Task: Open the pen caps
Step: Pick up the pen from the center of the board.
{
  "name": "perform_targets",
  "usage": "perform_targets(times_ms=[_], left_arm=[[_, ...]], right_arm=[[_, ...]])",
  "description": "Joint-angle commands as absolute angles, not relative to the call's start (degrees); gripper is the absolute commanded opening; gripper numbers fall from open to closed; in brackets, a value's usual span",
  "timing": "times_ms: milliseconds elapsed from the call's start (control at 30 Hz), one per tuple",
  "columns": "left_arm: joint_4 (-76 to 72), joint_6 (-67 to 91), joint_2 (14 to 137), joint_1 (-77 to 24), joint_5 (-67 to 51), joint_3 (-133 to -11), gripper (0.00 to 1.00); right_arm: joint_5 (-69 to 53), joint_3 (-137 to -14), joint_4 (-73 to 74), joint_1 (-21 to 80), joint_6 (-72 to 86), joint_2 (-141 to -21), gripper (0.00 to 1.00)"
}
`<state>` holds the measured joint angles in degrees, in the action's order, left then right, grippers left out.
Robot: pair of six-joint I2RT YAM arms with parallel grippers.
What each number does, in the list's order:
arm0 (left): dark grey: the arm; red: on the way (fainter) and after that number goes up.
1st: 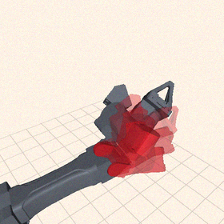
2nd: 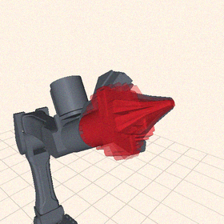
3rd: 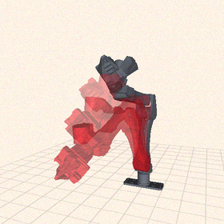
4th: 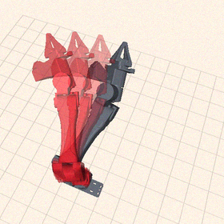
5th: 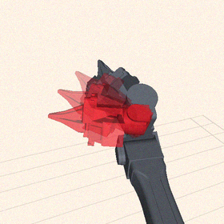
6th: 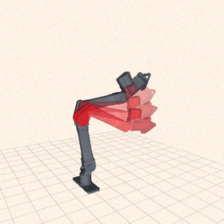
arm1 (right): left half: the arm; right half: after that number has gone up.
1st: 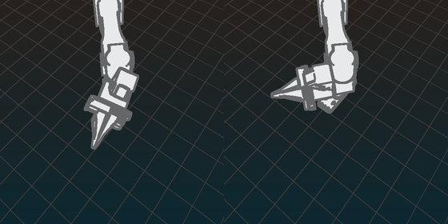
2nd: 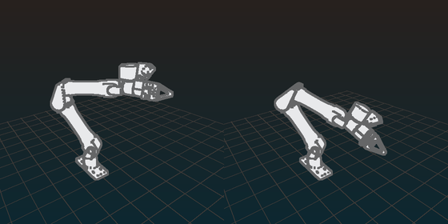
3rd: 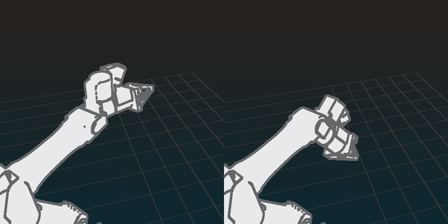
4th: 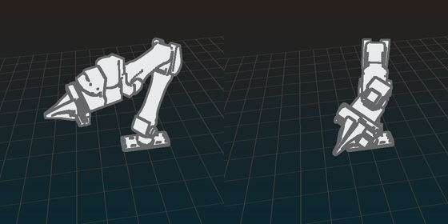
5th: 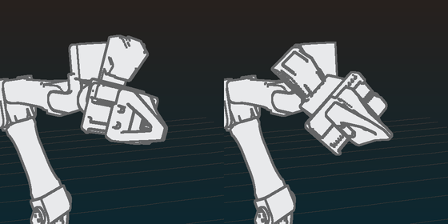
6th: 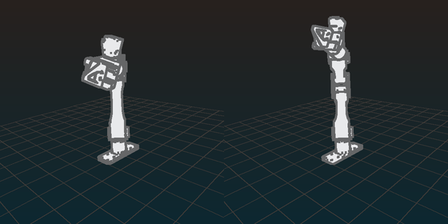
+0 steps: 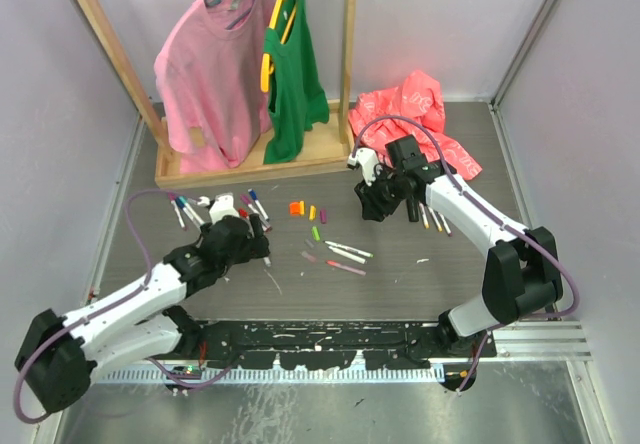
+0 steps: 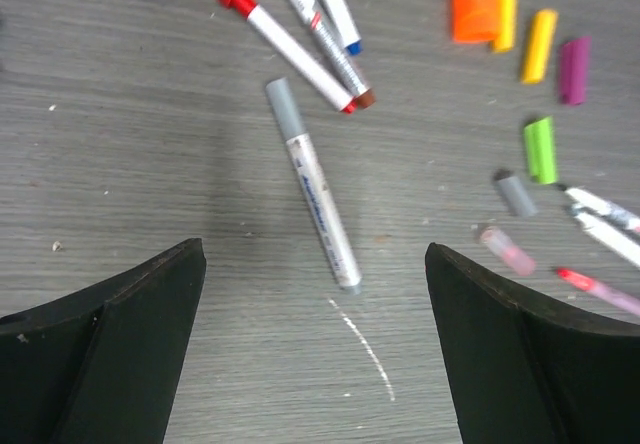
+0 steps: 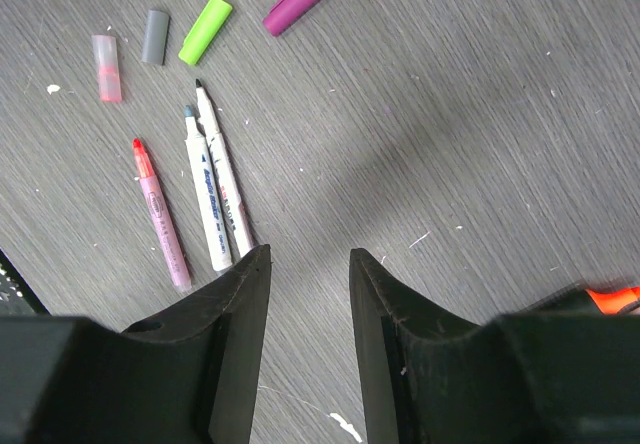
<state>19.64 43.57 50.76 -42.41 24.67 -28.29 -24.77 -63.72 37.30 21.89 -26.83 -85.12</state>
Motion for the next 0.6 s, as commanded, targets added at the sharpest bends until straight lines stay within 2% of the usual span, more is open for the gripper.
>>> perform_targets(times_ms=[0, 100, 300, 433, 567], left_arm=[[21.57, 40.21, 57.89, -40.3, 19.64, -33.35, 0.92], [23.28, 40.08, 64.01, -39.95, 19.66, -36.13, 0.88], [25.48, 39.64, 75.82, -39.69, 19.4, -40.95, 0.63], [28.14, 39.72, 80.77, -39.69, 19.99, -43.86, 0.52], [28.47, 39.73, 83.05, -39.71, 20.63, -44.58, 0.51]], right_arm=[[-26.18, -63.4, 35.51, 21.63, -26.98, -83.67, 0.43], [-26.29, -63.39, 35.6, 21.63, -27.03, -83.58, 0.43], [-26.6, -63.45, 35.76, 21.63, -27.16, -83.61, 0.43], [-26.66, -63.46, 35.77, 21.62, -27.24, -83.58, 0.43], [-26.81, -63.52, 35.86, 21.63, -27.25, -83.5, 0.43]])
